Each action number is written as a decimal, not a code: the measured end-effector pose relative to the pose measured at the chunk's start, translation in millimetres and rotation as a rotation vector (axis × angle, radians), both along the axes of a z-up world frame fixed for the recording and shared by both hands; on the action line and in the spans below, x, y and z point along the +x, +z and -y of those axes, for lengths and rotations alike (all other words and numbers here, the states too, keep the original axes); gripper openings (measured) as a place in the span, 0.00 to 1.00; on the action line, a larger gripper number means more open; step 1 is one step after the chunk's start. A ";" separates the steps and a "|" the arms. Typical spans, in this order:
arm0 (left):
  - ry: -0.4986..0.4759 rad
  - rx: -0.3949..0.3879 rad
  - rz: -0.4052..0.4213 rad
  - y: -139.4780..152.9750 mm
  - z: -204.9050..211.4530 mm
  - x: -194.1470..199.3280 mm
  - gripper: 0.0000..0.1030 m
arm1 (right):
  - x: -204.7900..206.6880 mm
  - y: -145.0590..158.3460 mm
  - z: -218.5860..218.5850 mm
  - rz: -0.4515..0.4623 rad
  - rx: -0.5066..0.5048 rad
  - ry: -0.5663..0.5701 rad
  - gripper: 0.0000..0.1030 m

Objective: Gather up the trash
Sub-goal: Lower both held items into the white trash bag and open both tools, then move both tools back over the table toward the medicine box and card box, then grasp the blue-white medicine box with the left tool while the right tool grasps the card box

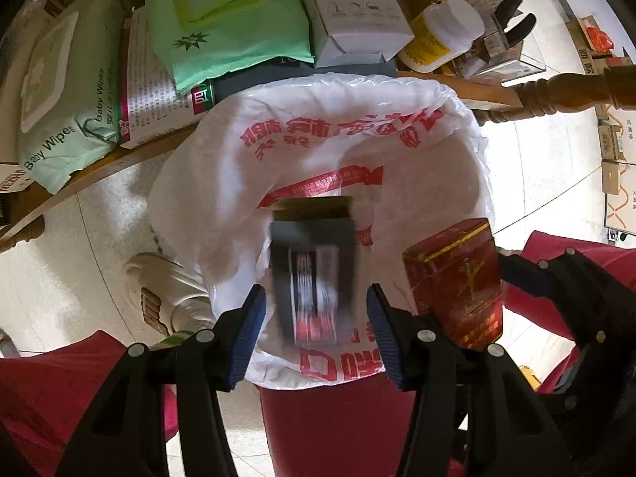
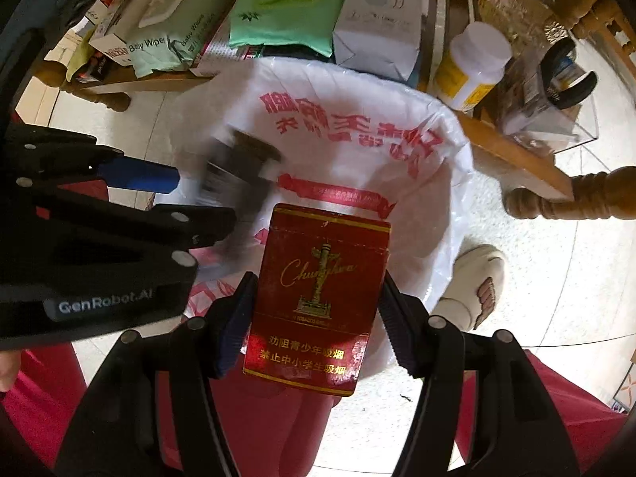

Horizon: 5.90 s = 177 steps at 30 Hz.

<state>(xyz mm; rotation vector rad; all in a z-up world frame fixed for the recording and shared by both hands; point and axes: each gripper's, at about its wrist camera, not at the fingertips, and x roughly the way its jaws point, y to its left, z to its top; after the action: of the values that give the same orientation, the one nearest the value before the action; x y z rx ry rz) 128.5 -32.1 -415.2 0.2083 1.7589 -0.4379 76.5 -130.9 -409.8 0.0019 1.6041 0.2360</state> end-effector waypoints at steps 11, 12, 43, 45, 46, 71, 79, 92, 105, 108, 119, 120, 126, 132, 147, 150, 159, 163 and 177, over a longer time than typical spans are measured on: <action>0.005 0.051 -0.006 -11.4 -4.5 7.1 0.56 | 9.7 -7.2 4.5 -0.023 0.029 -0.037 0.76; 0.004 0.055 -0.006 -11.5 -4.2 7.0 0.58 | 10.3 -7.1 4.0 -0.022 0.029 -0.036 0.76; -0.043 -0.049 0.207 167.5 -62.7 -66.5 0.86 | -51.3 175.6 34.8 0.243 0.106 -0.054 0.84; -0.071 -0.082 0.277 212.9 -66.7 -64.0 0.86 | -51.9 212.2 42.2 0.301 0.118 -0.049 0.84; -0.086 -0.096 0.307 231.6 -66.2 -60.2 0.86 | -50.9 236.2 46.1 0.340 0.126 -0.042 0.86; -0.880 -0.203 0.676 490.0 3.8 30.8 0.92 | 13.3 484.1 81.5 0.675 0.145 0.087 0.94; -1.002 -0.233 0.594 460.6 25.3 66.1 0.92 | 48.5 478.7 82.2 0.638 0.114 0.100 0.94; -1.190 -0.224 0.422 399.9 54.3 98.4 0.92 | 90.0 405.8 67.3 0.454 0.175 0.151 0.94; -1.336 -0.269 0.283 361.1 85.1 128.0 0.92 | 115.9 334.8 54.2 0.290 0.233 0.144 0.94; -1.379 -0.274 0.260 352.3 90.6 132.5 0.92 | 121.2 324.4 53.4 0.272 0.235 0.134 0.94; -1.477 -0.288 0.222 329.4 100.7 139.0 0.92 | 131.0 301.6 41.1 0.248 0.194 0.147 0.94; -1.486 -0.291 0.224 327.7 100.7 138.4 0.92 | 131.4 301.2 39.9 0.248 0.190 0.150 0.94; -1.519 -0.272 0.222 320.6 110.0 142.4 0.92 | 133.0 289.1 32.3 0.232 0.184 0.171 0.94; -1.542 -0.285 0.200 313.3 124.0 143.7 0.92 | 136.0 282.3 32.3 0.221 0.207 0.158 0.94; -1.483 -0.295 0.173 299.6 142.1 155.9 0.78 | 140.6 277.1 31.4 0.264 0.176 0.170 0.75; -1.475 -0.270 0.184 295.1 143.1 157.0 0.75 | 140.2 274.0 30.8 0.256 0.156 0.165 0.63; -1.328 -0.258 0.257 302.4 134.6 175.7 0.66 | 141.4 286.4 36.1 0.298 0.130 0.122 0.59; -1.223 -0.240 0.279 305.1 128.5 180.1 0.65 | 140.1 288.6 36.7 0.309 0.105 0.110 0.58; -0.925 -0.269 0.336 335.8 51.5 198.4 0.59 | 130.7 310.0 39.2 0.359 0.057 0.069 0.58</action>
<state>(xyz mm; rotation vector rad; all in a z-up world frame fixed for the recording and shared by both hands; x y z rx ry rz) 326.9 -83.6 -79.4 0.8590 1.1722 -1.2138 207.2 -170.1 -99.8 -0.0495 1.2408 0.3163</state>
